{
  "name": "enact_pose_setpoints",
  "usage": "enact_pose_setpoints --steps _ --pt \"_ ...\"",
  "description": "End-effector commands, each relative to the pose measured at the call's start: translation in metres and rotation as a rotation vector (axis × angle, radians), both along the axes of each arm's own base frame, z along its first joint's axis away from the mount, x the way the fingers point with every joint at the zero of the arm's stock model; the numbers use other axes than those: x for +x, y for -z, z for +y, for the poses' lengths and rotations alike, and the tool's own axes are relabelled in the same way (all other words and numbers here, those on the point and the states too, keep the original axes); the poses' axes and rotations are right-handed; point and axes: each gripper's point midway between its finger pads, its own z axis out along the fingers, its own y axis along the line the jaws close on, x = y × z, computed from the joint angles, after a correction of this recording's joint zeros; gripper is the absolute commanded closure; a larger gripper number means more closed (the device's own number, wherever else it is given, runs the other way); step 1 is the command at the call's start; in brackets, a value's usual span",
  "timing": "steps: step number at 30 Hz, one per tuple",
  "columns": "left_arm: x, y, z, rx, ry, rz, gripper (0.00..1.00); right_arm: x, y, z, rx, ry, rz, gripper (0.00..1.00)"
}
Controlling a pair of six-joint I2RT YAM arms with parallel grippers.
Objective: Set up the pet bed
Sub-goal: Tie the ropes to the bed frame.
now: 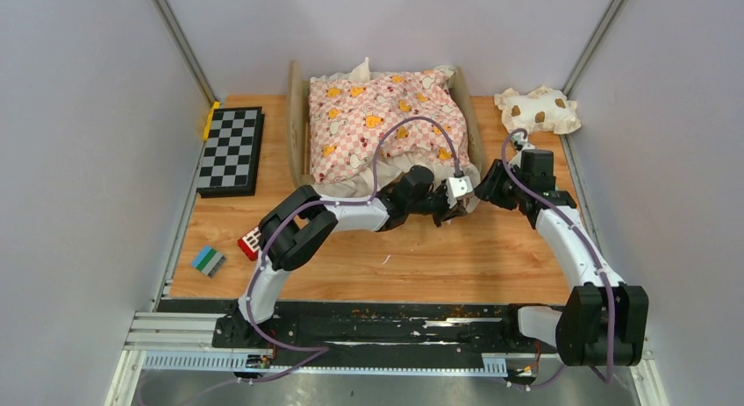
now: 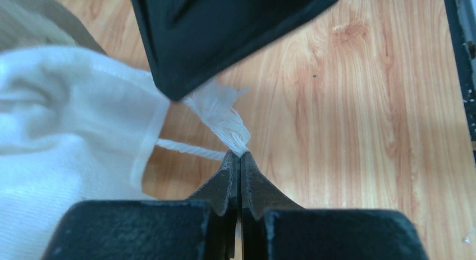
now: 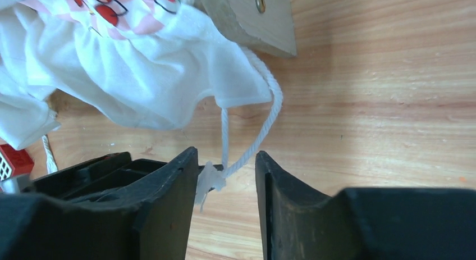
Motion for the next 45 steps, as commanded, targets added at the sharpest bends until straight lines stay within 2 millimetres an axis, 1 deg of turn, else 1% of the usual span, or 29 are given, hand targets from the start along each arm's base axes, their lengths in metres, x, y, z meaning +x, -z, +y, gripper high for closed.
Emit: enact_pose_setpoints --steps 1,4,8,13,19,28,35,37,38,42,45 --pt "-0.007 0.011 -0.004 -0.008 -0.014 0.19 1.0 0.017 -0.024 -0.022 -0.018 0.101 -0.117 0.55" --pt "-0.008 0.016 -0.002 -0.005 -0.026 0.234 1.0 0.019 -0.019 -0.028 -0.008 0.138 -0.119 0.51" --pt "-0.008 0.02 -0.001 0.0 -0.042 0.277 1.0 0.023 -0.01 -0.032 0.013 0.169 -0.103 0.5" --pt "-0.008 0.02 -0.001 -0.001 -0.064 0.331 1.0 0.028 -0.002 -0.021 0.065 0.119 -0.093 0.52" --pt "-0.005 0.021 0.0 0.012 -0.09 0.384 1.0 0.031 0.017 -0.007 0.129 0.065 -0.05 0.6" --pt "-0.005 0.022 -0.001 0.034 -0.1 0.425 1.0 0.035 0.046 -0.002 0.174 0.066 0.016 0.6" --pt "-0.007 0.019 0.0 0.06 -0.094 0.439 1.0 0.039 0.06 -0.004 0.175 0.09 0.042 0.61" --pt "-0.006 0.017 0.001 0.061 -0.092 0.441 1.0 0.041 0.062 -0.004 0.176 0.092 0.044 0.63" --pt "-0.007 0.016 0.001 0.061 -0.091 0.443 1.0 0.042 0.063 -0.004 0.177 0.092 0.045 0.67" --pt "-0.003 0.012 0.002 0.055 -0.093 0.454 1.0 0.039 0.065 -0.001 0.186 0.082 0.045 0.86" --pt "0.002 0.009 0.0 0.055 -0.101 0.477 1.0 0.033 0.062 -0.001 0.183 0.078 0.029 0.91"
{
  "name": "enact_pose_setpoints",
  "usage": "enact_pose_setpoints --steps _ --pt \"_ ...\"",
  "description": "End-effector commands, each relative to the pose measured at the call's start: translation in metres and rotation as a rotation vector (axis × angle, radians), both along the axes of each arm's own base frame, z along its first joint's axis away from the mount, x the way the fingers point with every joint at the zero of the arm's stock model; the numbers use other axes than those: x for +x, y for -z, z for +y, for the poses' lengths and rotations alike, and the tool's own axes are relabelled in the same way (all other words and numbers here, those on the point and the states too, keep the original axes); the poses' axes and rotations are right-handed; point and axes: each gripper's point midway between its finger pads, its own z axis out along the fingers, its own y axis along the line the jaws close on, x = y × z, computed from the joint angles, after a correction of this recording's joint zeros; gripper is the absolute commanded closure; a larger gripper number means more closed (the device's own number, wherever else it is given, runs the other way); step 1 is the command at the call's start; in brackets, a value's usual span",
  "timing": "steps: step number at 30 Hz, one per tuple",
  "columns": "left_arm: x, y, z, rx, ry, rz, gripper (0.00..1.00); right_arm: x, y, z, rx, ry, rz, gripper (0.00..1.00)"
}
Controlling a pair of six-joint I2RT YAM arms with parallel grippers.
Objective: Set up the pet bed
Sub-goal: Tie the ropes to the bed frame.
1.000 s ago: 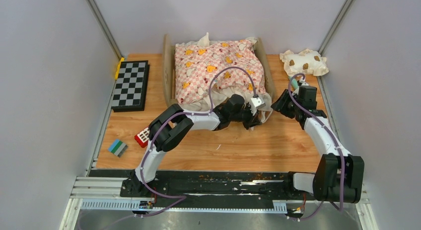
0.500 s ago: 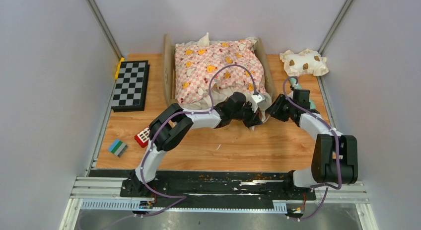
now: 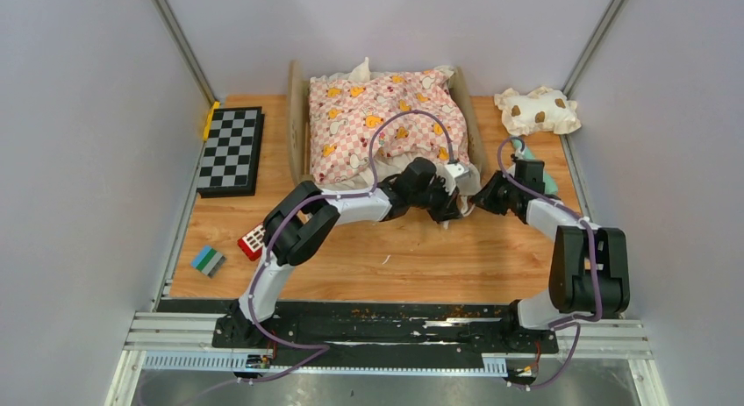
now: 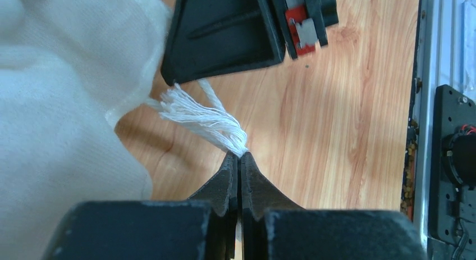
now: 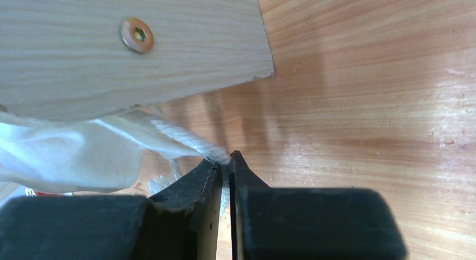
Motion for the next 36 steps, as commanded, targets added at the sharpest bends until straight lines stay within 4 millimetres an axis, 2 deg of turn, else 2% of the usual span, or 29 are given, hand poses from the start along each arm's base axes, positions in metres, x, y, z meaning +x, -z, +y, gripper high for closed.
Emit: enact_pose_setpoints --steps 1,7,13,22,36 --pt "0.004 -0.017 -0.009 -0.032 0.016 0.056 1.0 0.0 -0.011 0.001 0.009 -0.005 -0.063 0.92" --pt "0.018 -0.02 -0.012 -0.049 -0.014 0.104 1.0 -0.014 -0.023 0.004 0.015 -0.02 -0.096 0.94" --pt "0.024 -0.009 -0.012 0.013 -0.038 0.119 1.0 -0.022 -0.043 0.001 -0.016 -0.015 -0.144 0.95" --pt "0.026 -0.007 -0.018 0.026 -0.023 0.132 1.0 -0.02 -0.072 0.01 0.019 -0.065 -0.203 0.94" --pt "0.016 -0.009 -0.034 0.003 0.044 0.061 1.0 -0.02 -0.077 0.016 0.05 -0.092 -0.21 0.89"
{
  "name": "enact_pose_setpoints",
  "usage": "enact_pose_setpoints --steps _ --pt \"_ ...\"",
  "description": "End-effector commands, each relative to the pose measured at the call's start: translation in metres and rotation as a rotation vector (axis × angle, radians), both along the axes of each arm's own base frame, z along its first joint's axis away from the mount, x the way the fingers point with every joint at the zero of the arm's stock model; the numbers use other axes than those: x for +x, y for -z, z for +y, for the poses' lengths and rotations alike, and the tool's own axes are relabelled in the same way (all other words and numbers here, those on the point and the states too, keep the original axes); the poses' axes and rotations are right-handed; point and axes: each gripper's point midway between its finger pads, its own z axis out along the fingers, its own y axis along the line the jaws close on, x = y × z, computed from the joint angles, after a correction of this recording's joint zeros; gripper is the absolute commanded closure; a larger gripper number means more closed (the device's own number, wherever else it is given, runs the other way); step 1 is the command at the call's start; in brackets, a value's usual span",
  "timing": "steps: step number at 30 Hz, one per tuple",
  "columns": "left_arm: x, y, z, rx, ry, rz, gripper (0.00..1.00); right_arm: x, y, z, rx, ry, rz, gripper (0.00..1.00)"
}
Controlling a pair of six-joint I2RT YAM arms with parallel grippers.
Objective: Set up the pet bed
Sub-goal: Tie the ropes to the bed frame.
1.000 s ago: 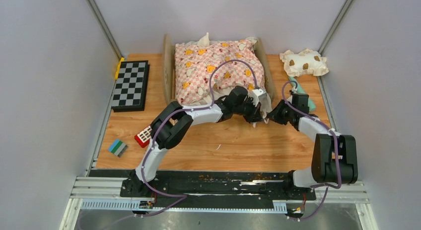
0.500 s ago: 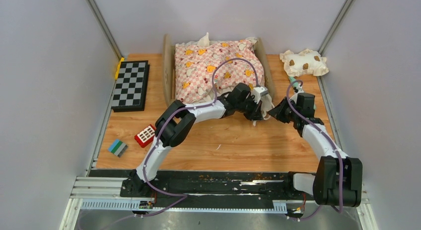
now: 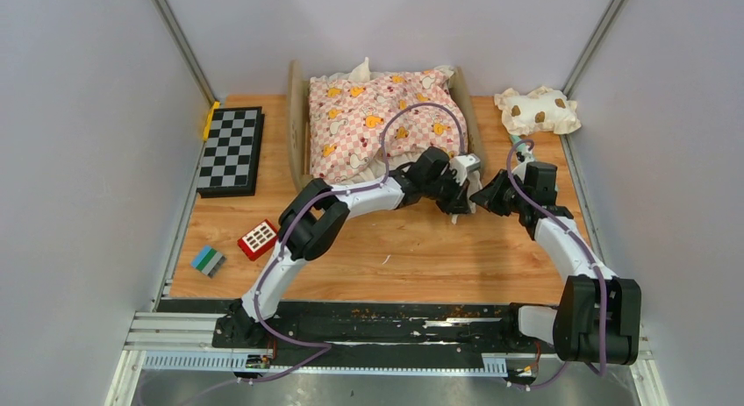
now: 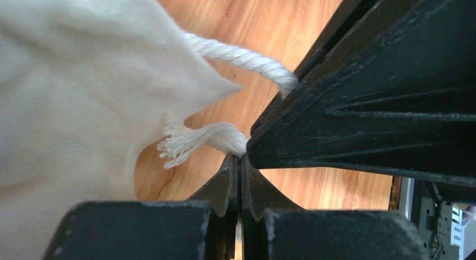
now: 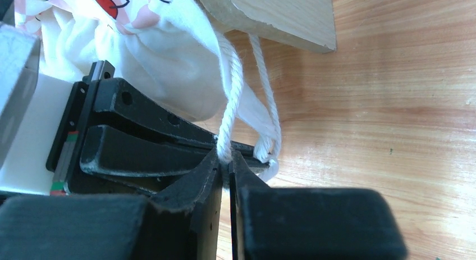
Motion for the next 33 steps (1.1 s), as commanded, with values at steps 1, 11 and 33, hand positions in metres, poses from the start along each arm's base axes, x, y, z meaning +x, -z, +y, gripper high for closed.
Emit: enact_pose_setpoints --steps 1,11,33 --pt "-0.003 -0.007 -0.014 -0.053 0.044 -0.048 1.0 0.01 -0.02 0.0 0.001 -0.012 -0.065 0.89" --pt "0.0 -0.015 -0.028 -0.137 0.053 -0.076 1.0 0.005 -0.018 0.001 -0.007 -0.032 -0.055 0.87" --pt "0.005 -0.029 -0.043 -0.297 0.053 -0.12 1.0 -0.016 -0.017 -0.003 -0.056 -0.042 -0.048 0.68"
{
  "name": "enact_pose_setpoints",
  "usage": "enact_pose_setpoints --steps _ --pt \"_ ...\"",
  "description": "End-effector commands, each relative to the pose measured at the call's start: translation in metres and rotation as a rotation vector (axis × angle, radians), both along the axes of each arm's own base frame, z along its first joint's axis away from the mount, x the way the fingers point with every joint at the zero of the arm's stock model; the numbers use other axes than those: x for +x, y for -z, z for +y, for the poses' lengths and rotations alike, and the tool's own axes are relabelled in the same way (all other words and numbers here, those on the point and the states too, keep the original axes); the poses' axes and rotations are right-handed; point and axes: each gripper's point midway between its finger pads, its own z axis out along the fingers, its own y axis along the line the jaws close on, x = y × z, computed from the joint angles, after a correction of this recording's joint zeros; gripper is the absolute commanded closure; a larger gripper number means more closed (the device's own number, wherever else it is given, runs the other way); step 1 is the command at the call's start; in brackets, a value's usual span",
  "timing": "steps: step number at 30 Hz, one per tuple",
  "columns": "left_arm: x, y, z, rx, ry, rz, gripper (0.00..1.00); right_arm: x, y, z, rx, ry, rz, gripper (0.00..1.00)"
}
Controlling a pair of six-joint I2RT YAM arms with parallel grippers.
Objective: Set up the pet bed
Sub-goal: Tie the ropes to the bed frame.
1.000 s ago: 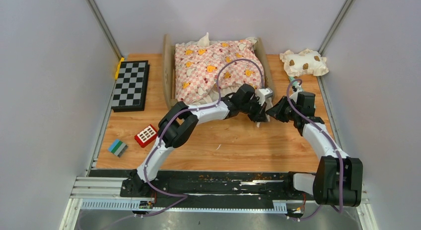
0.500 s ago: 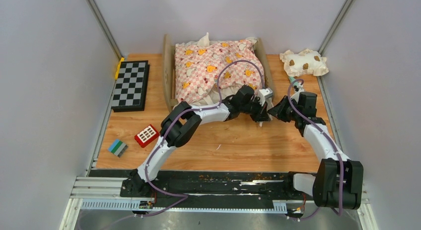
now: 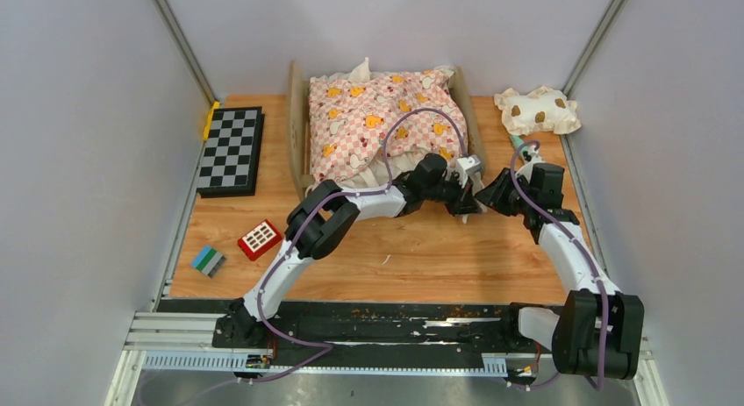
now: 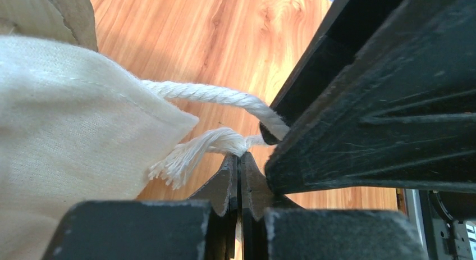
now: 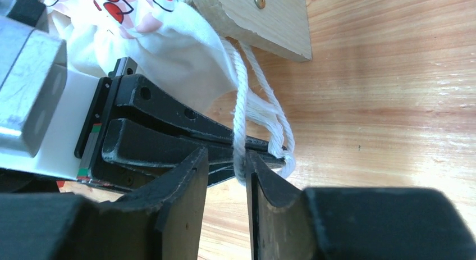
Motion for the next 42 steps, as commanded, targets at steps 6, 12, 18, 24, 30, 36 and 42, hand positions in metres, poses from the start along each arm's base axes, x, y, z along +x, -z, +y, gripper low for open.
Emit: enact_pose_setpoints --steps 6,12,18,24,30,36,42 --pt "0.008 -0.021 -0.014 -0.1 -0.022 -0.04 1.0 -0.015 -0.02 0.005 -0.018 -0.045 -0.04 0.63" --pt "0.009 -0.022 -0.016 -0.113 -0.024 -0.035 1.0 -0.014 -0.02 0.012 0.019 -0.081 -0.048 0.62" --pt "0.01 -0.02 -0.015 -0.104 -0.029 -0.031 1.0 -0.012 -0.021 -0.011 -0.005 0.01 -0.047 0.61" --pt "0.008 -0.016 -0.011 -0.094 -0.025 -0.017 1.0 0.0 -0.026 -0.063 -0.104 0.284 -0.076 0.64" --pt "0.0 -0.022 -0.003 -0.095 -0.01 -0.017 1.0 0.017 0.022 -0.074 -0.043 0.313 0.077 0.84" --pt "-0.009 -0.037 0.005 -0.113 0.01 -0.027 1.0 0.029 0.059 -0.08 0.026 0.321 0.194 0.91" --pt "-0.014 -0.044 0.008 -0.121 0.023 -0.033 1.0 0.034 0.084 -0.061 0.142 0.253 0.238 0.92"
